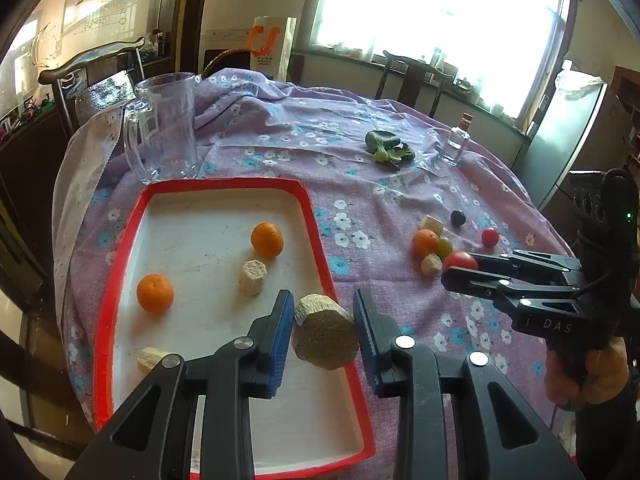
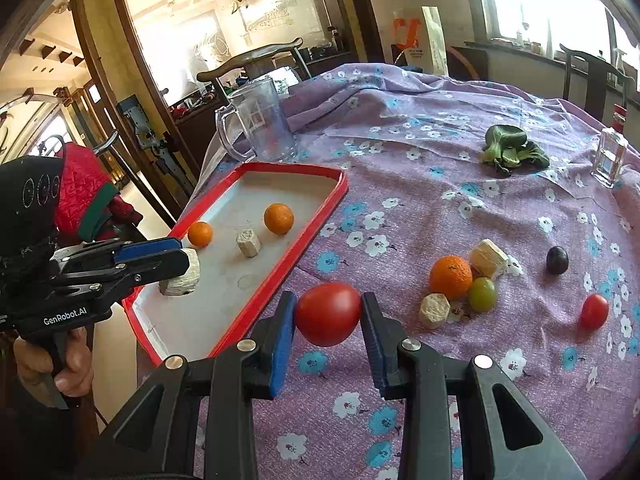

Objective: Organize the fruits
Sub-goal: 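Carry the slice with the left tool while the right tool carries the tomato over the tray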

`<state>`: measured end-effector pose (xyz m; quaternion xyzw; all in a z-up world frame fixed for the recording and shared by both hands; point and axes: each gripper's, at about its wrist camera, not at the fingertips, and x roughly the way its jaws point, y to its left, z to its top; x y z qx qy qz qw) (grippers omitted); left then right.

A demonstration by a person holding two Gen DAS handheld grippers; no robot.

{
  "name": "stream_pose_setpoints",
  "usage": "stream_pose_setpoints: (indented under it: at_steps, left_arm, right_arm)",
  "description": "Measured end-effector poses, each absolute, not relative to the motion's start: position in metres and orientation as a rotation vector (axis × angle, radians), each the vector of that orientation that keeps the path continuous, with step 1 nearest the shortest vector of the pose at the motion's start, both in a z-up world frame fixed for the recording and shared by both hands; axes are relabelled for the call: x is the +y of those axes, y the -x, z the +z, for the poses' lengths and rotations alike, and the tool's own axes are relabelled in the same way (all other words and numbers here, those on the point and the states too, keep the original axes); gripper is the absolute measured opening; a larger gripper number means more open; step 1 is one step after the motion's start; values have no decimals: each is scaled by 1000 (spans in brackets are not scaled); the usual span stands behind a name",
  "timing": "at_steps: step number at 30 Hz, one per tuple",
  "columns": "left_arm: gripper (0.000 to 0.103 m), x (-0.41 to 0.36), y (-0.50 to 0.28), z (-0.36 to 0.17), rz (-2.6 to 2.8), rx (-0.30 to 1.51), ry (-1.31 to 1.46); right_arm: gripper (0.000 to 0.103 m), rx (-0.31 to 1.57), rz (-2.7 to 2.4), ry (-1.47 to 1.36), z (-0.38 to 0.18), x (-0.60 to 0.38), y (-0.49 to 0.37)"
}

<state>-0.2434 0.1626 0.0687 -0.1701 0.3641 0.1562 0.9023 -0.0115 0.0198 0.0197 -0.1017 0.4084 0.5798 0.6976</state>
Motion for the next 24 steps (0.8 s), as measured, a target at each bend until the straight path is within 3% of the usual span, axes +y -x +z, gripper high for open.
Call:
stream_pose_setpoints:
  at_steps: [24]
  left_arm:
    - [30,201,319,62,463,759,437]
  right_arm:
    - [33,936,1472,322,8,110,77]
